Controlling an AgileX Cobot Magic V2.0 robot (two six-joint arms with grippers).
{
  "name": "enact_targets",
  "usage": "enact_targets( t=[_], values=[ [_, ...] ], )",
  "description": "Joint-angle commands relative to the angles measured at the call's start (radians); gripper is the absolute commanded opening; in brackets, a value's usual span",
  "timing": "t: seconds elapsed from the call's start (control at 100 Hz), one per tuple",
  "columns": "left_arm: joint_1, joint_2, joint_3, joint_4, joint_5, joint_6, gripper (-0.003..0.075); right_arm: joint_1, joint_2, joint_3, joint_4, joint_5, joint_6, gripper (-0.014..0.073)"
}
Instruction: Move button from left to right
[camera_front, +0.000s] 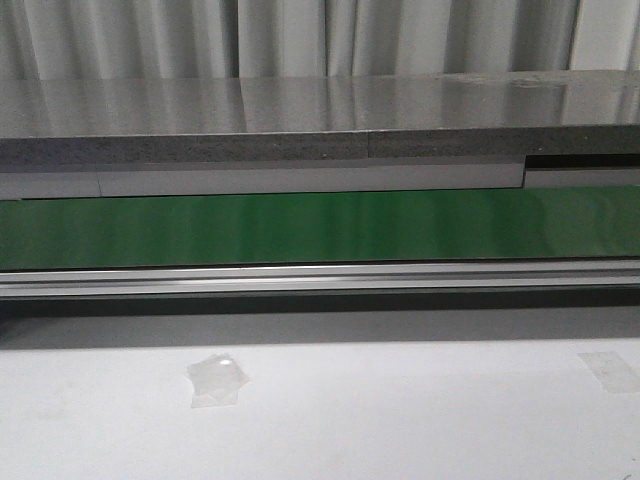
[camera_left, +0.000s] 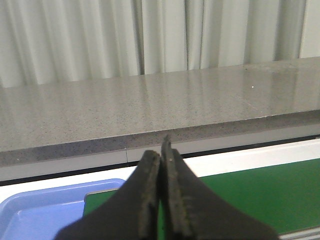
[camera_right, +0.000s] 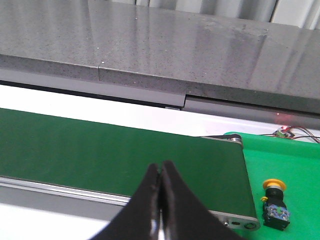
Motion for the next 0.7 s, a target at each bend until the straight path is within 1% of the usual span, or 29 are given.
enact_targets(
  t=[0.0,0.69],
  values=[
    [-0.004,0.008,-0.028,-0.014,-0.065,-0.007,-0.0020,0.001,0.005,-0.023,0.013,-0.067,0.000,-0.0068],
    [-0.004,0.008,-0.028,-0.014,-0.065,-0.007,-0.0020,0.001,0.005,-0.019,0.020,-0.076,0.000,-0.0068]
  ],
)
